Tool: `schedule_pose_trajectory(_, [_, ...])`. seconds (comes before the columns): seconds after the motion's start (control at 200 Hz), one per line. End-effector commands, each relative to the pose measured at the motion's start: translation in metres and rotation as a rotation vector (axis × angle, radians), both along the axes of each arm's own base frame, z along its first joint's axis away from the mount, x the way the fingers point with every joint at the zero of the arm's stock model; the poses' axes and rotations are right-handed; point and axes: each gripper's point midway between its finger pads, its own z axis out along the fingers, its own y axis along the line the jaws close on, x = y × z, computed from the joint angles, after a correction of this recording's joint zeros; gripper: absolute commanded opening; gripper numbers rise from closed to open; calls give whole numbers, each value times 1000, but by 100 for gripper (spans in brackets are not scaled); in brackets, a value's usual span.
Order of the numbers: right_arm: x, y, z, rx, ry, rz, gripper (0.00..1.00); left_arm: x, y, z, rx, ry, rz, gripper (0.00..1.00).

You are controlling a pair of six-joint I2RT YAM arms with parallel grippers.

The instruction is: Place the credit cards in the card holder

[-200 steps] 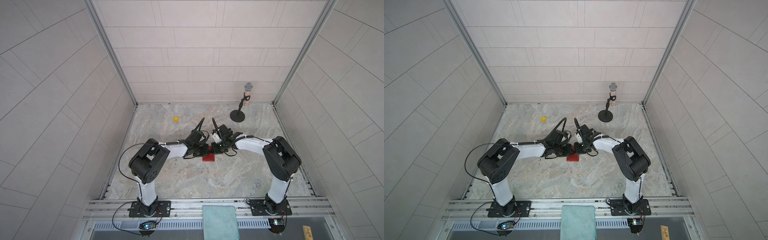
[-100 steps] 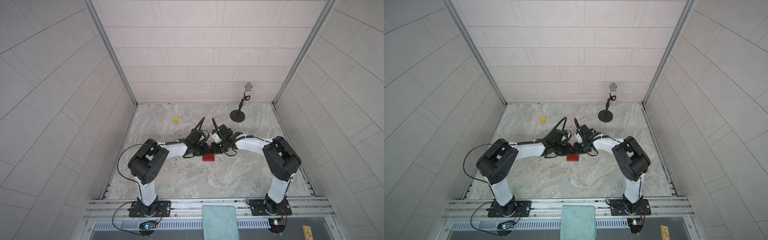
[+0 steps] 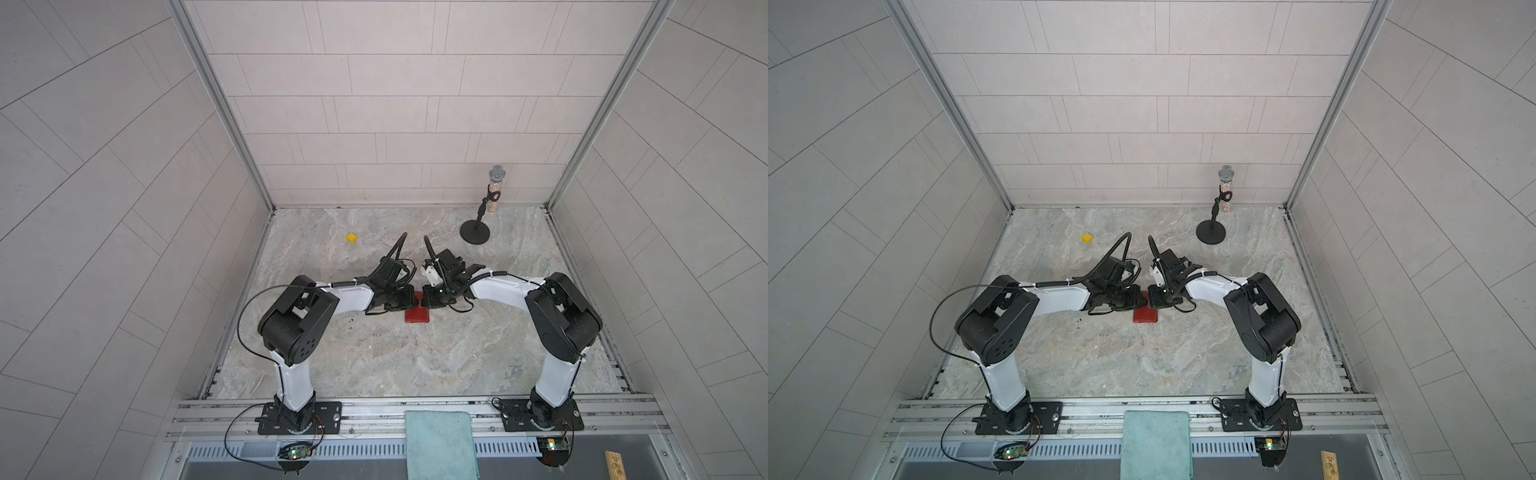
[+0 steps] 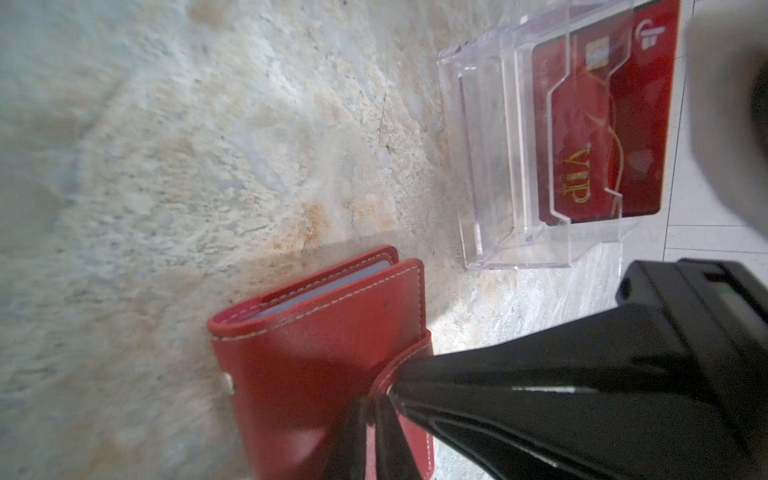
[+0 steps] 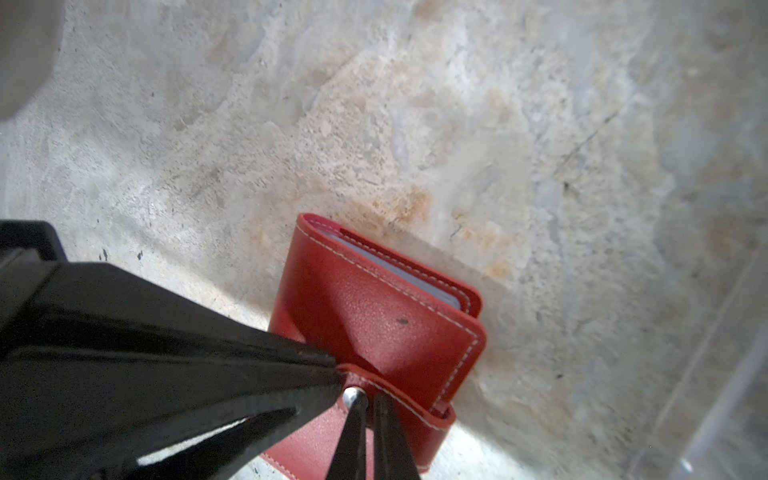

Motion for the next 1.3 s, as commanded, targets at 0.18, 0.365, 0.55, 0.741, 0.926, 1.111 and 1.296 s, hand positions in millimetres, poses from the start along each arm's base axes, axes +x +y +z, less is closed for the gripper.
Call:
schedule_pose_trajectory(0.18, [-17,-19,-37,-115,76,-8,9,6,-5,-3,-32,4,4,17])
schedule_pose_trajectory(0.365, [-17,-19,-36,-115,74,-7,9,5,-9,-7,-68,24,10,17])
schedule_pose_trajectory(0.55, [-15,-18,-32,-112,68,-9,9,3,-7,-7,-68,28,20,0])
schedule_pose_trajectory(0.741, [-10,-18,-11,-95,16,-22,12,2,-7,3,-78,25,24,0])
schedule_pose_trajectory(0.926, [-3,-22,10,-85,-45,-48,14,3,-9,13,-97,18,17,0])
schedule_pose_trajectory(1.111, [0,-23,18,-73,-61,-61,14,4,-10,19,-104,11,15,0])
schedule_pose_trajectory(1.296, [3,-20,20,-53,-60,-64,14,1,-10,17,-103,23,11,0])
